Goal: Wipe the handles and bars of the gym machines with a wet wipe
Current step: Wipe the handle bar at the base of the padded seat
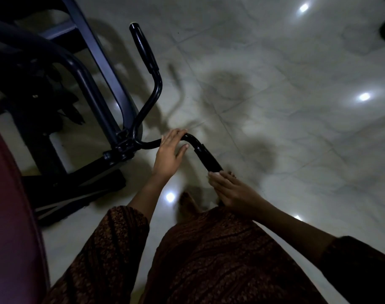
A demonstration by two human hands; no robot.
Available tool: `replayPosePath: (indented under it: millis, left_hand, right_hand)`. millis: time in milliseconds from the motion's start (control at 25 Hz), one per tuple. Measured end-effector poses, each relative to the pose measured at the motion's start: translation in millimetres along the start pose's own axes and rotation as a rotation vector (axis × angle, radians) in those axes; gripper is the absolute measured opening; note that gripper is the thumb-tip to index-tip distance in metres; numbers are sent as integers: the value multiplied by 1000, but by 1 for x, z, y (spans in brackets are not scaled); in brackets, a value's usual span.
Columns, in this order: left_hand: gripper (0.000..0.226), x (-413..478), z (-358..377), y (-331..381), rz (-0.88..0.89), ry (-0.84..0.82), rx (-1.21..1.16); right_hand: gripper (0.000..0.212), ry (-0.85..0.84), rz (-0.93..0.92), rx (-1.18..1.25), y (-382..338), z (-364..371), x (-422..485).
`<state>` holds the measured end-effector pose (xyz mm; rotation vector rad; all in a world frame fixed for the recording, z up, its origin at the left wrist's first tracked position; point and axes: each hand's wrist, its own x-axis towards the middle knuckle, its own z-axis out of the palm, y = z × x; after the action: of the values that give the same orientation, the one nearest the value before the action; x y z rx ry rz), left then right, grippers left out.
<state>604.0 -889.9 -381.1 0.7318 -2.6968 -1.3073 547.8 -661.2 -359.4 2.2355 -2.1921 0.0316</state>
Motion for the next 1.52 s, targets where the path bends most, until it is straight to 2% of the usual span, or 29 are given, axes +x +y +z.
replayPosePath:
  millis: [80,280,440,600,800,880,1000,1080,1200,1360,1440,1520]
  left_hand:
    - [42,-1,1,-1,12,11,6]
    - [41,1,3,-4,36,9,17]
    - [38,1,5,-6,16,11,9]
    - [38,0,7,-2,-23,41,-5]
    - [39,0,7,-4,-3,36,7]
    - [39,0,6,-4,6,40,11]
    - [39,-1,6,-3,1,40,4]
    - [39,-1,6,-3,8,45,-2]
    - [39,-1,6,-3,-12,53,-12]
    - [39,0,6,-4,-13,37,-12]
    - [38,1,4,-4,-10,25,-5]
    - [37,0,1,0,-17,24,-3]
  right_hand:
    - [34,-22,-44,-19,8,0,13]
    - [36,43,143,108,18,5,69]
    - [30,78,41,141,7,3,10]
    - [34,231,319,459,-16,4,-26]
    - [57,156,753,696,3,0,60]
    - [51,147,820,778,19,-8,83]
    - [44,258,811,663,2,-13,59]
    - [46,266,816,618,-22,-13,23]
    - [49,176,796,492,-34,-7,3]
    - [44,111,762,514,-1,-12,67]
    - [42,1,773,540,11,-10,89]
    - [39,35,762,525,6,-11,85]
